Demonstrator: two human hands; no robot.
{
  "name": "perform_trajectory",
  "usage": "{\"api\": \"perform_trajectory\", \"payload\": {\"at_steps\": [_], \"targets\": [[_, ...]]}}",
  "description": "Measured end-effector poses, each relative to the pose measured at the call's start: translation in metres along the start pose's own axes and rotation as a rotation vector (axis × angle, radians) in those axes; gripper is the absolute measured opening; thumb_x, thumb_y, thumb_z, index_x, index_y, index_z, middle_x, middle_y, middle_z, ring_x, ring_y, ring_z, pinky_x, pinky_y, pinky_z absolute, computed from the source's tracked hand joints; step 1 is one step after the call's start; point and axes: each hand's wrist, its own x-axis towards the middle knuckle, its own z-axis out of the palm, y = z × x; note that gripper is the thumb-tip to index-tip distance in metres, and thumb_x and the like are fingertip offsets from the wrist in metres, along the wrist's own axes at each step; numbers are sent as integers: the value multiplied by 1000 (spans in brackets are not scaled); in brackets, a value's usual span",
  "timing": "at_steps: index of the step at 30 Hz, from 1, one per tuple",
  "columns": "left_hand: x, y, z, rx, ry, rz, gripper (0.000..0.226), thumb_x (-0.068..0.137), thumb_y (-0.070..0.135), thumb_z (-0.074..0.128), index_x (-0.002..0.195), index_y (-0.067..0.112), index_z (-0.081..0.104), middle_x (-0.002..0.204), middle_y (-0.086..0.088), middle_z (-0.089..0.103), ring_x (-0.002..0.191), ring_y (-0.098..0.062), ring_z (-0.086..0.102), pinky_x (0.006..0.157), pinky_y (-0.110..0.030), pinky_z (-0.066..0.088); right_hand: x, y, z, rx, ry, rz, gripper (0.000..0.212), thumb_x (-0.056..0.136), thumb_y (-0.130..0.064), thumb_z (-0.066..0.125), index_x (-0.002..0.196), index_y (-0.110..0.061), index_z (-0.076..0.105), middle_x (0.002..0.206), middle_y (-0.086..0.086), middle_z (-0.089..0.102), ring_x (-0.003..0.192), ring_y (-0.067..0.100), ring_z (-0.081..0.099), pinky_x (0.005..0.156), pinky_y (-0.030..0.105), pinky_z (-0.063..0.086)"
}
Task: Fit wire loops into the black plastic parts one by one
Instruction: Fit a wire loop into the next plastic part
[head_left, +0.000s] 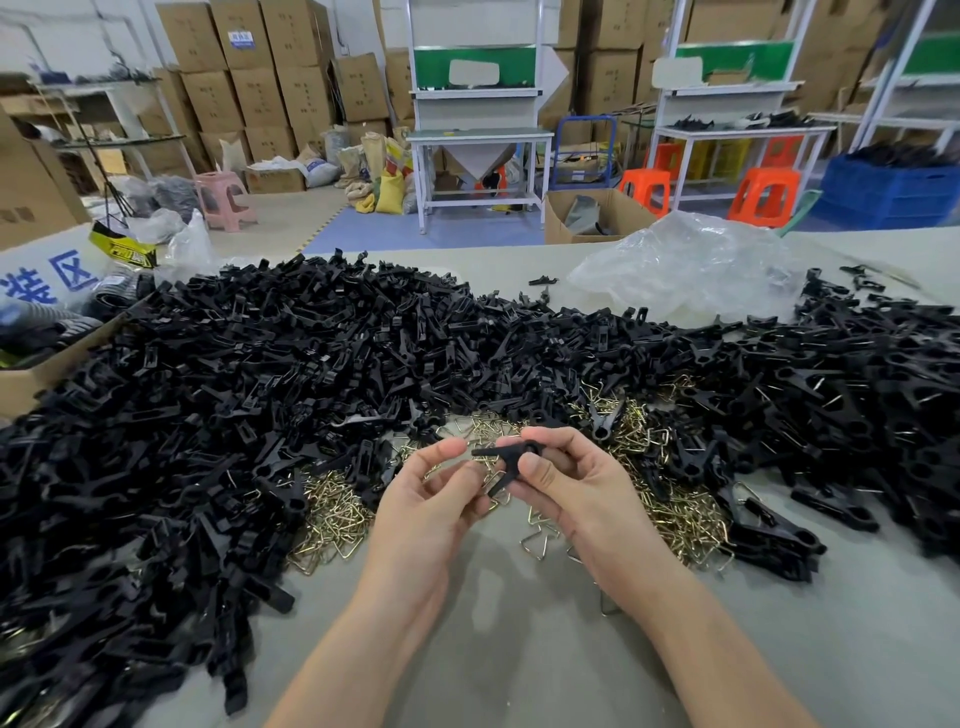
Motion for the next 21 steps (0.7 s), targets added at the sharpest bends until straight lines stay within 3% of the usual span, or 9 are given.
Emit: {"api": "perform_trajectory", "payload": {"at_steps": [11, 15, 21], "targets": [[2, -6, -3, 112, 22, 52, 22, 93, -2, 64, 110, 12, 62, 79, -1, 69, 70, -12, 62, 84, -35, 52, 0, 2, 1, -49, -12, -16, 24, 73, -12, 76, 97, -13, 72, 108, 14, 76, 97, 22, 75, 78, 24, 59], [2, -8, -4, 137, 27, 52, 23, 92, -1, 64, 109, 15, 63, 87, -4, 74, 72, -14, 65, 85, -36, 53, 0, 2, 1, -37, -15, 7, 28, 74, -11, 75, 101, -9, 69, 107, 14, 77, 97, 21, 75, 77, 23, 60], [1, -7, -4, 108, -6, 48, 24, 89, 3, 70, 110, 13, 66, 84, -2, 72, 72, -11, 66, 78, -29, 57, -2, 3, 2, -213, -16, -61, 33, 76, -16, 76, 106, -7, 68, 104, 10, 78, 95, 18, 75, 79, 22, 59]]}}
